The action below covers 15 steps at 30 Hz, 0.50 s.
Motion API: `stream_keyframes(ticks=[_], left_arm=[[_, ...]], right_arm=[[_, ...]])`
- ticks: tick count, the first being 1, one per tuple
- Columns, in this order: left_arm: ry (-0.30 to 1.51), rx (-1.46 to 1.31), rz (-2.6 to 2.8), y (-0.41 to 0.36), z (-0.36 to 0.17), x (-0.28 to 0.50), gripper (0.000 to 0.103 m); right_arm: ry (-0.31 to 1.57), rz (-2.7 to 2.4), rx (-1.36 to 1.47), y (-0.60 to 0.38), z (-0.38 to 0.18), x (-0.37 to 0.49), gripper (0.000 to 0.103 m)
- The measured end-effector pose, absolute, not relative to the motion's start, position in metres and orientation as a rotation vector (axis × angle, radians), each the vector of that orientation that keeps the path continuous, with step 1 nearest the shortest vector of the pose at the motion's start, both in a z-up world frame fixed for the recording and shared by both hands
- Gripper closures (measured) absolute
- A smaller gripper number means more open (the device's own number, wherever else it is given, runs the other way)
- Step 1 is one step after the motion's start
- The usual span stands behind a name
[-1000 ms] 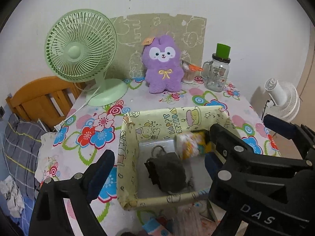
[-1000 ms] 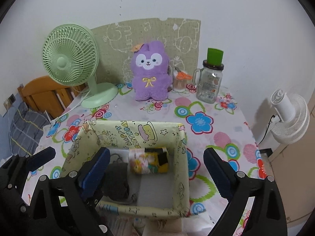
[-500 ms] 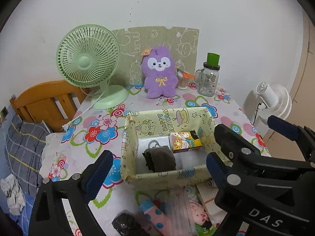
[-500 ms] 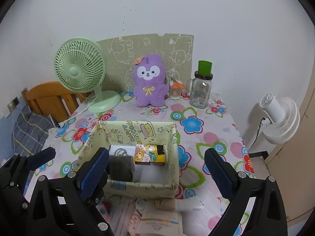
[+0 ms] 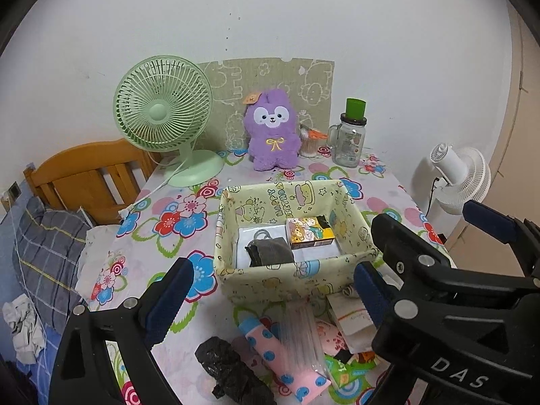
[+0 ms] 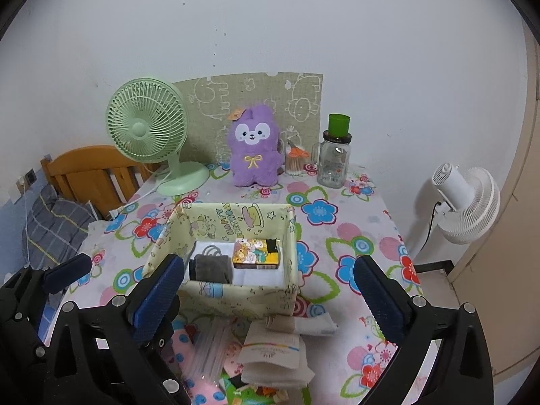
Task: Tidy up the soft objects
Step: 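Withdraw both tools up out of the box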
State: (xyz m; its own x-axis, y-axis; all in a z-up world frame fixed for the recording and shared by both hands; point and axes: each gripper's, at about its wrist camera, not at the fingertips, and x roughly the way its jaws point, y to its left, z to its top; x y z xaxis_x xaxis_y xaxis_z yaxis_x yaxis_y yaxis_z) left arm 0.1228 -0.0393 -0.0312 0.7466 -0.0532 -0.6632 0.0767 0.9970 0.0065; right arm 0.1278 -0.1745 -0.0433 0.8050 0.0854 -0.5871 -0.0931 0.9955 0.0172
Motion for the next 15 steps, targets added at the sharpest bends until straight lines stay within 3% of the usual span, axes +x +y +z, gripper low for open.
stream_keyframes(ticks=[15], left_arm=[[0.716,0.025,-0.091,-0.048,-0.032,0.093,0.006]], right_arm=[[0.62,0.091,-0.022,-0.187,-0.041,0.096,0.001]])
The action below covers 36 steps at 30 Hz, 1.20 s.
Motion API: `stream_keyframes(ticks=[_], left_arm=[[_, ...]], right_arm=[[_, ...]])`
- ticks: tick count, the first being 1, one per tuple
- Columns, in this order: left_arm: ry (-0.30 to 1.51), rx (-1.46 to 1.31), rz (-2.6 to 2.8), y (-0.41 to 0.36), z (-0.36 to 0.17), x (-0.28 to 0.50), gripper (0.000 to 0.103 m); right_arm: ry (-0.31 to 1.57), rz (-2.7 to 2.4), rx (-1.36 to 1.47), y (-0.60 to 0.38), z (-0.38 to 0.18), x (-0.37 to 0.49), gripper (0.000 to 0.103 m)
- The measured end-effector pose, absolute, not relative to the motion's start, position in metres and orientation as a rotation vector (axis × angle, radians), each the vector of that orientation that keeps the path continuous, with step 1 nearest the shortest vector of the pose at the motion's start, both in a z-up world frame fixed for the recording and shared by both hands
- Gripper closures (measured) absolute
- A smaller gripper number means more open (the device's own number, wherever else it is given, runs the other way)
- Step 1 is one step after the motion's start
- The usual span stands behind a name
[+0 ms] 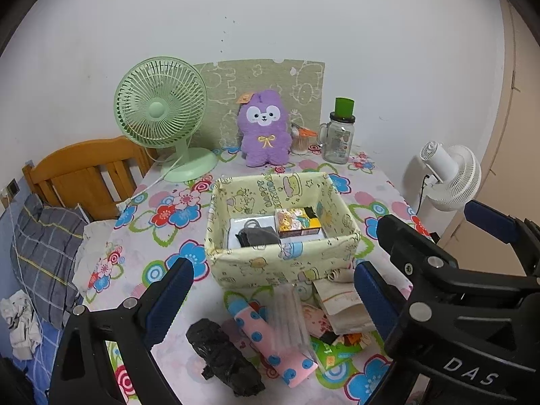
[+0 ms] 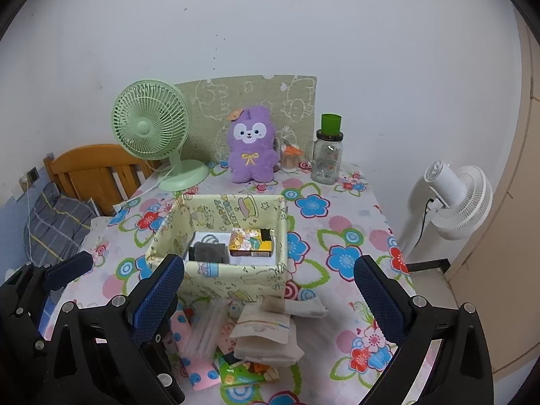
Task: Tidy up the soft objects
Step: 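Withdraw both tools up out of the box, then move the left tool to the clear tube pack while the right tool reaches the white paper packet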
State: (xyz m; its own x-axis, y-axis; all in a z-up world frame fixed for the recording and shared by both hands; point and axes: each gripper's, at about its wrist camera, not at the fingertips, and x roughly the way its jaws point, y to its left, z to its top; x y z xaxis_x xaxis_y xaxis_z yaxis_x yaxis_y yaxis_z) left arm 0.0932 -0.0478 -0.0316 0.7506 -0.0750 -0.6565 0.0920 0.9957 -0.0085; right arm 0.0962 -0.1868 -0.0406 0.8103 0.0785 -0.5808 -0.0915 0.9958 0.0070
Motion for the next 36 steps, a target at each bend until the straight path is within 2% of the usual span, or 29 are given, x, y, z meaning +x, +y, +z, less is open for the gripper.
stream_keyframes(ticks=[36], left_arm=[[0.911,0.027,-0.094,-0.055,-0.123,0.12,0.006]], right_arm=[[0.799,0.078,-0.013,-0.197,-0.131,0.118,0.001]])
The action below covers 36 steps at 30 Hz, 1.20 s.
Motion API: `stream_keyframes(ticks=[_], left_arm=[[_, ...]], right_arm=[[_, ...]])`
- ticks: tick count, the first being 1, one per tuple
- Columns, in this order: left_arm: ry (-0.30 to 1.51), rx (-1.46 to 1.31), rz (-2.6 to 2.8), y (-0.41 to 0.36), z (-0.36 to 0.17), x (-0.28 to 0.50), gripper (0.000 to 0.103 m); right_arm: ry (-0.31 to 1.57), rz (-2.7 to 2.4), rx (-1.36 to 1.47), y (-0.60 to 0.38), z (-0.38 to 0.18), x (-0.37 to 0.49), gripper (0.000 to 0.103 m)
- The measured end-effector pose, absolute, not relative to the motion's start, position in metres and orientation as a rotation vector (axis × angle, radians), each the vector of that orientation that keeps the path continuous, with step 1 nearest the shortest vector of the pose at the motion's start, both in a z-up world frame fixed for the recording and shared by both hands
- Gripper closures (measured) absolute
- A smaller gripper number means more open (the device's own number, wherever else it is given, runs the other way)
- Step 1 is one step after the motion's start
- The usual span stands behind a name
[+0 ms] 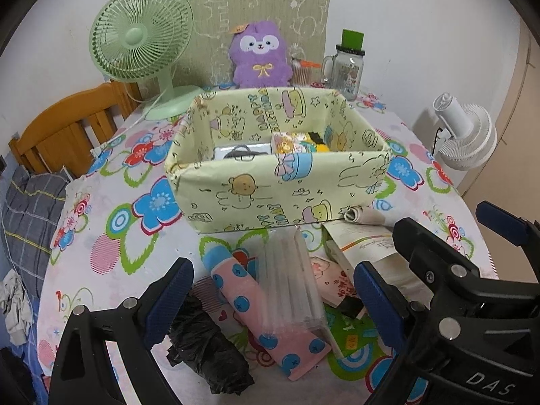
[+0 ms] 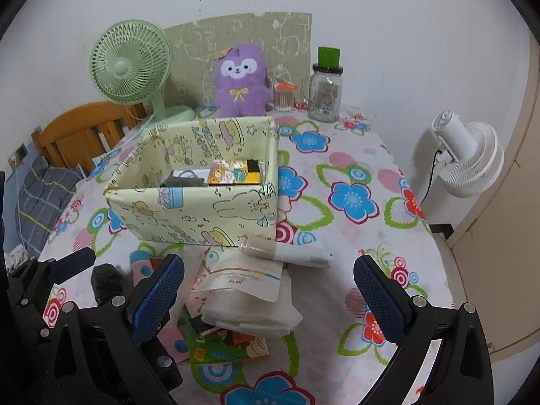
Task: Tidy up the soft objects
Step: 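Move the left tool to the clear tube pack while the right tool reaches the white paper packet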
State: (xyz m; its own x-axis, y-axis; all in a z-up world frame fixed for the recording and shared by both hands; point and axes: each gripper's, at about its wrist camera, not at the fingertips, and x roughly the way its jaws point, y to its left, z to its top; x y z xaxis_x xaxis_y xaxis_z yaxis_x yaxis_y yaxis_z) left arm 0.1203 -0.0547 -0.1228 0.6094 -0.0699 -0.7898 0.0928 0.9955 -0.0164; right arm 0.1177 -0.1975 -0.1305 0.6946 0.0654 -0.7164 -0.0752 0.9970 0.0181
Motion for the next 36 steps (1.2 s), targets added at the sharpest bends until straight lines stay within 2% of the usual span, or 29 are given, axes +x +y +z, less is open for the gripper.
stream_keyframes(ticks=[17,31,34,36], left_arm=[[1.001,0.017,-0.113,-0.051,-0.16,0.139,0.008],[0.989,0.08,-0.131,-0.069,-0.167,0.145,0.022],[0.982,0.092,-0.126,-0.071,-0.167,0.145,0.026],[0.976,0.103,-0.12,-0.072,-0.167,0.145,0.03]], right_arm=[[0.908,0.078,-0.004,-0.19,-0.17,0.142,0.001],[0.963,0.094,0.009,-0.189,-0.19,0.163,0.001],[0.969,0.117,0.026,-0.188,-0.192,0.164,0.006],[0.977,0.123,0.036,-0.188,-0.194,0.164,0.014]])
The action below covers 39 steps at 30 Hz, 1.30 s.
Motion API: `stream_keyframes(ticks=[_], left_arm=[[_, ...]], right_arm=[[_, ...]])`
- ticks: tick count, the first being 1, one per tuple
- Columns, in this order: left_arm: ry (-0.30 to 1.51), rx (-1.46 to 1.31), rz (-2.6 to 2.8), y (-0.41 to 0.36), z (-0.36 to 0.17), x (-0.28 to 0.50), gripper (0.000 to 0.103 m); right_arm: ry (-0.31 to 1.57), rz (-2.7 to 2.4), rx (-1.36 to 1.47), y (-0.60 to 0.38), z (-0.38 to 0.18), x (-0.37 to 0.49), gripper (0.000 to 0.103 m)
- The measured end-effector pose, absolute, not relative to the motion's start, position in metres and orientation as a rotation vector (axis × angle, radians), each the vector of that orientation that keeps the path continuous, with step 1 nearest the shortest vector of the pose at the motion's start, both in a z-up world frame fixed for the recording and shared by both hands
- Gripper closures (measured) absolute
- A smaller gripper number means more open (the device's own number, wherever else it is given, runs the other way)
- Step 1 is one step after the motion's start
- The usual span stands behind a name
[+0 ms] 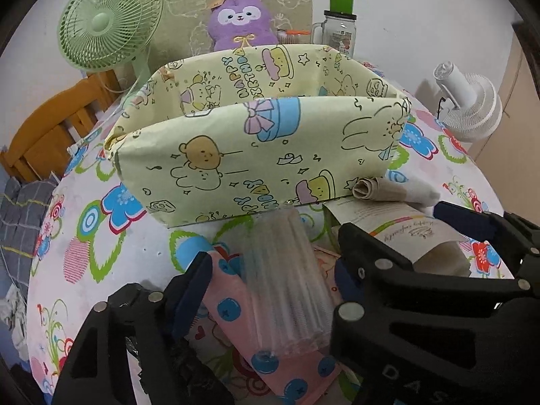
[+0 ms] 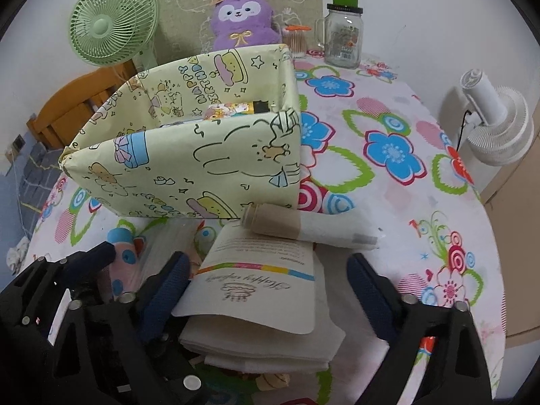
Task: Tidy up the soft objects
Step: 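Move the left tool to the clear tube pack while the right tool reaches the white paper packet, then grasp the clear tube pack with the left tool while the right tool grasps the white paper packet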
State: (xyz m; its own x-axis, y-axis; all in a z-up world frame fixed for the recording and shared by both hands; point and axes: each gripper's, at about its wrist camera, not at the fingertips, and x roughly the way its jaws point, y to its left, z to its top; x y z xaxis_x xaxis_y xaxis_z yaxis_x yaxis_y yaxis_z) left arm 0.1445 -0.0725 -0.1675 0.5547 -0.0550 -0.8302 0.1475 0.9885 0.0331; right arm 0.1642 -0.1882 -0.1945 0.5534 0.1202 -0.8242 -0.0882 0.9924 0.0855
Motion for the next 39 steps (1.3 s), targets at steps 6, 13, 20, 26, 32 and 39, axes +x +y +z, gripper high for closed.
stream_keyframes(ticks=[6,13,20,26,32,39], left_arm=[[0.968,0.126,-0.109,-0.076,-0.167,0.145,0.048],[0.999,0.081,-0.154,-0.077,-0.169,0.144,0.061],[0.995,0.076,-0.174,-0.08,-0.166,0.14,0.073],[0.978,0.078,-0.181,-0.08,-0.16,0.134,0.075],[0.957,0.077,-0.191,-0.078,-0.151,0.129,0.076],[0.931,0.073,-0.189,-0.075,-0.141,0.122,0.078]], right_arm=[[0.969,0.126,0.046,-0.187,-0.194,0.161,0.032],[0.958,0.12,0.038,-0.19,-0.191,0.157,0.039],[0.948,0.126,0.042,-0.193,-0.188,0.152,0.043],[0.93,0.134,0.049,-0.194,-0.182,0.145,0.044],[0.906,0.138,0.05,-0.193,-0.173,0.14,0.044],[0.888,0.147,0.055,-0.191,-0.165,0.132,0.044]])
